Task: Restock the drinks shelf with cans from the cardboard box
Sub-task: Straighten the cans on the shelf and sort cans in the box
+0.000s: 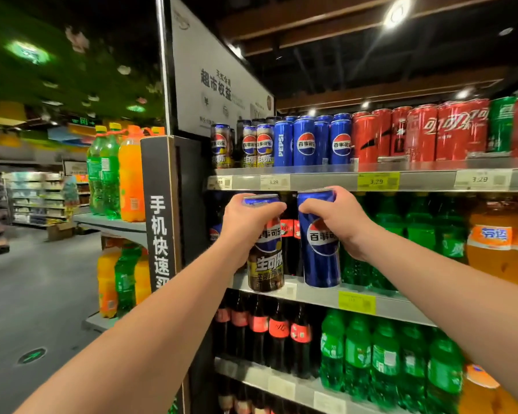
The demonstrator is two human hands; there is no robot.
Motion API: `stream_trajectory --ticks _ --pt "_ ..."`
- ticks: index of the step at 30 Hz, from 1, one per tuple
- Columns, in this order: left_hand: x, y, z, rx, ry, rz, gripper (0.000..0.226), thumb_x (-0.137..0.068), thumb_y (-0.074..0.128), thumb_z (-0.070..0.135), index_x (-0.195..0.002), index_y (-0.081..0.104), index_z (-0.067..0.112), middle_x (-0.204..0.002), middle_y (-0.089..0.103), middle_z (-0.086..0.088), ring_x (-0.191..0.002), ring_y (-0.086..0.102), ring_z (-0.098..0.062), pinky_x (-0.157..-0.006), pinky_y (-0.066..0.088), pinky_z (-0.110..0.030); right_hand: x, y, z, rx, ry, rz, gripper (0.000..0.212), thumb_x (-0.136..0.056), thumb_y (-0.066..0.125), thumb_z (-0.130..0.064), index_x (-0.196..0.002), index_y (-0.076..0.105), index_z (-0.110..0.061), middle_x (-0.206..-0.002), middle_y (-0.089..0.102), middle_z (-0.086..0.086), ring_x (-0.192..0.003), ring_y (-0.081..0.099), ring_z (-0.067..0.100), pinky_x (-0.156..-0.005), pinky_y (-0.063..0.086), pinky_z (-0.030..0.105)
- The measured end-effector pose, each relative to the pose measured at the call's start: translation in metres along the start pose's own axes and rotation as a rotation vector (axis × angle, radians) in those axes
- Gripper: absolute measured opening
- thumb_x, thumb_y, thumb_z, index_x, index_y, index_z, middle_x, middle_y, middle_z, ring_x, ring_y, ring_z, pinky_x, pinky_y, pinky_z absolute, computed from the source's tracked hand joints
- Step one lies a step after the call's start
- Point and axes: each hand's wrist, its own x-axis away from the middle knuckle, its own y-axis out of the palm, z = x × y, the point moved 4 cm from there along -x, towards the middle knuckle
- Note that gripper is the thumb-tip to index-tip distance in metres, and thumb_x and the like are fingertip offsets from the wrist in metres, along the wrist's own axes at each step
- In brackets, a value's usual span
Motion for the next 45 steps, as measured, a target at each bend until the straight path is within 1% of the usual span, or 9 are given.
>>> stream_trajectory --ticks 3,9,14,19,24,32,34,38,45 --pt "-0.02 0.008 0.003 0.025 0.013 0.007 0.039 -0.065 0.083 0.027 -0.095 0.059 0.022 -0.085 0.072 -0.001 -0.077 0.071 -0.018 -0.068 0.056 -0.034 -0.018 -0.003 0.004 0.011 0.007 -0.009 0.029 -0.069 0.075 -0.017 -0.094 0.06 -0.015 -0.085 0.068 0.005 -0.068 0.059 0.018 -0.065 0.047 0.032" --pt "-0.049 0.011 0.014 0.037 0.022 -0.006 0.049 -0.062 0.085 0.031 -0.102 0.059 0.019 -0.086 0.073 0.0 -0.074 0.072 -0.016 -0.059 0.054 -0.029 -0.05 0.004 0.0 0.037 0.002 -0.046 0.034 -0.07 0.075 -0.018 -0.1 0.06 -0.013 -0.095 0.069 0.01 -0.083 0.064 0.027 -0.079 0.052 0.041" --pt "-0.081 0.0 0.027 0.028 0.06 -0.002 0.058 -0.058 0.087 0.025 -0.108 0.058 0.015 -0.088 0.074 -0.003 -0.073 0.073 -0.018 -0.068 0.058 -0.037 -0.074 0.021 -0.015 0.025 -0.01 -0.058 0.041 -0.071 0.074 -0.02 -0.106 0.057 -0.007 -0.098 0.066 0.013 -0.078 0.06 0.025 -0.072 0.049 0.037" --pt "-0.123 -0.014 0.044 0.032 0.095 0.049 0.049 -0.06 0.084 0.025 -0.101 0.062 0.011 -0.085 0.073 -0.007 -0.074 0.072 -0.022 -0.073 0.059 -0.041 -0.099 0.041 -0.027 0.002 -0.045 -0.029 0.028 -0.072 0.075 -0.022 -0.088 0.052 -0.022 -0.087 0.062 0.002 -0.071 0.057 0.018 -0.062 0.044 0.031" --pt "-0.171 -0.025 0.069 0.105 0.134 0.06 0.045 -0.059 0.085 0.025 -0.094 0.058 0.017 -0.083 0.072 -0.006 -0.069 0.072 -0.02 -0.067 0.059 -0.039 -0.131 0.06 -0.044 0.013 -0.066 0.015 0.033 -0.072 0.074 -0.024 -0.095 0.051 -0.021 -0.094 0.061 0.004 -0.081 0.059 0.021 -0.07 0.049 0.036" --pt "-0.244 -0.044 0.087 0.111 0.179 0.153 0.034 -0.059 0.083 0.037 -0.081 0.064 0.02 -0.075 0.071 -0.001 -0.061 0.069 -0.012 -0.059 0.058 -0.029 -0.177 0.09 -0.068 0.052 -0.085 0.114 0.035 -0.074 0.074 -0.025 -0.094 0.045 -0.018 -0.09 0.056 0.0 -0.081 0.058 0.017 -0.065 0.045 0.032" --pt "-0.26 -0.045 0.091 0.101 0.212 0.149 0.036 -0.061 0.078 0.038 -0.09 0.065 0.021 -0.081 0.07 0.0 -0.063 0.068 -0.01 -0.055 0.056 -0.025 -0.186 0.094 -0.071 0.06 -0.064 0.139 0.048 -0.073 0.074 -0.026 -0.109 0.043 -0.016 -0.099 0.06 0.008 -0.09 0.06 0.023 -0.074 0.048 0.036" --pt "-0.283 -0.037 0.098 0.059 0.281 0.113 0.05 -0.07 0.067 0.041 -0.114 0.057 0.018 -0.094 0.066 -0.002 -0.072 0.065 -0.012 -0.048 0.045 -0.021 -0.195 0.096 -0.075 0.072 -0.062 0.196 0.047 -0.071 0.074 -0.027 -0.108 0.049 -0.012 -0.092 0.061 0.009 -0.08 0.059 0.021 -0.065 0.044 0.033" --pt "-0.304 -0.021 0.096 0.001 0.297 0.094 0.058 -0.065 0.079 0.039 -0.111 0.051 0.017 -0.095 0.062 -0.001 -0.069 0.061 -0.007 -0.044 0.043 -0.02 -0.203 0.091 -0.073 0.106 -0.048 0.219 0.064 -0.074 0.074 -0.028 -0.127 0.043 -0.012 -0.103 0.061 0.009 -0.086 0.061 0.021 -0.062 0.047 0.033"
